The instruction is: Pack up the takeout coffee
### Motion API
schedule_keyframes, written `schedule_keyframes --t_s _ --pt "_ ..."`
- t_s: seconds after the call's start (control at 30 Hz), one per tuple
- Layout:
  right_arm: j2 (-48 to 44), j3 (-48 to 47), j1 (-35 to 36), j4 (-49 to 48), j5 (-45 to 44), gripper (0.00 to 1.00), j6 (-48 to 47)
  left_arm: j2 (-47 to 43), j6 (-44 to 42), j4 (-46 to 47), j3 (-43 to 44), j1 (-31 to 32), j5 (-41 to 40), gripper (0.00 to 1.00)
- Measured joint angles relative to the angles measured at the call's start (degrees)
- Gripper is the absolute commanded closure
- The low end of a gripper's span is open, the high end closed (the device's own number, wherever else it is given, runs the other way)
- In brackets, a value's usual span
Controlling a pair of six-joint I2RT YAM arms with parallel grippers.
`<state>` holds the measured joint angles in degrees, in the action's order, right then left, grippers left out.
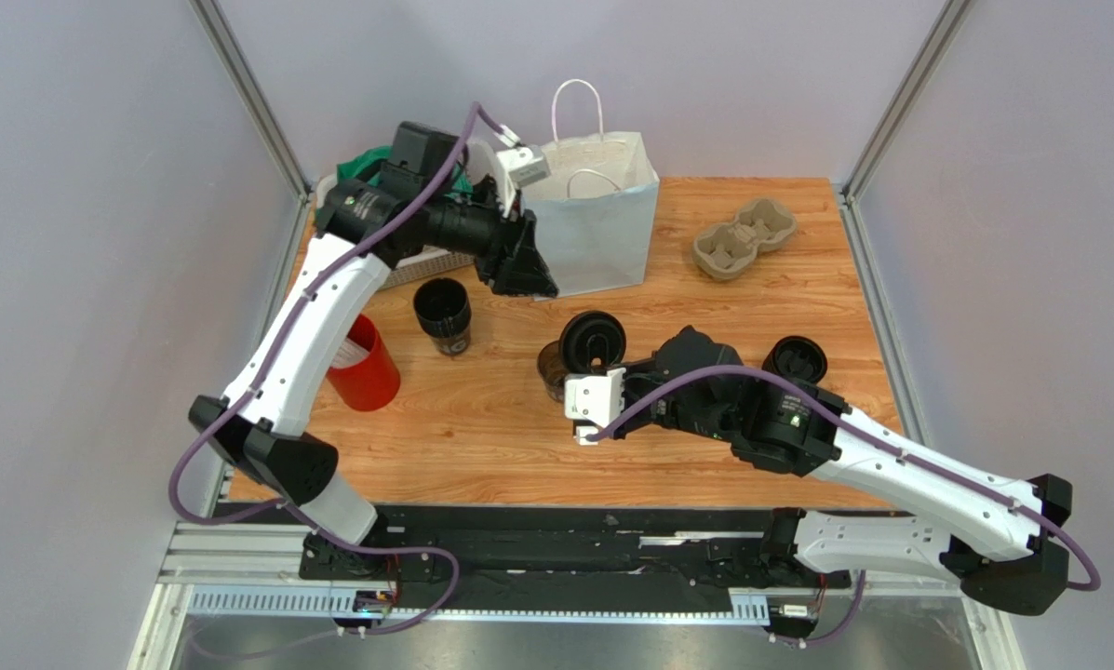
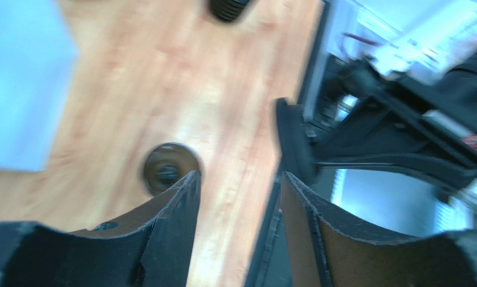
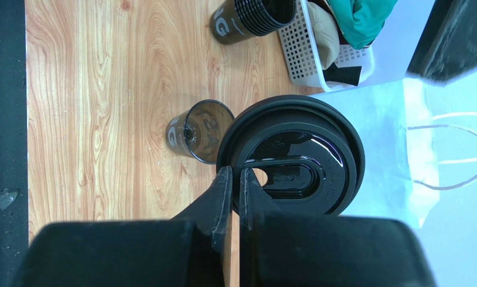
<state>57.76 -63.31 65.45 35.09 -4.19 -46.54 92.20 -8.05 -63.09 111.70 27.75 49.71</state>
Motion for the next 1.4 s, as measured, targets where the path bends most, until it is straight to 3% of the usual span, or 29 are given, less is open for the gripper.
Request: schedule_keyframes --t_s 0.3,0.6,0.8,1.07,1.3,1.4 --pt "-0.7 -0.3 -2.5 0.7 -3.6 1.0 0.7 -8.2 0.6 13.7 -16.3 -4.6 -10.9 0.32" --pt "-9.2 2.0 -17.9 -0.4 -3.8 1.0 2.7 -2.0 -0.1 18.3 -26.9 -3.4 -19.2 0.32" --pt "-15.1 6.4 -26.0 -1.5 -0.7 1.0 4.6 2.6 -1.2 19.8 -28.2 0.5 -23.6 0.32" --pt "-18.2 10.8 -28.4 -1.3 2.8 1.0 6.6 8.5 -2.3 20.8 -28.2 3.0 -27.5 0.37" --pt "-20.6 11.6 -29.0 -1.8 4.8 1.0 7.6 11.0 -3.0 20.9 -28.2 3.4 -28.4 0.5" --pt "-21.3 12.4 -29.0 -2.0 4.9 1.0 7.8 11.8 -3.2 20.9 -28.2 3.6 -28.2 0.51"
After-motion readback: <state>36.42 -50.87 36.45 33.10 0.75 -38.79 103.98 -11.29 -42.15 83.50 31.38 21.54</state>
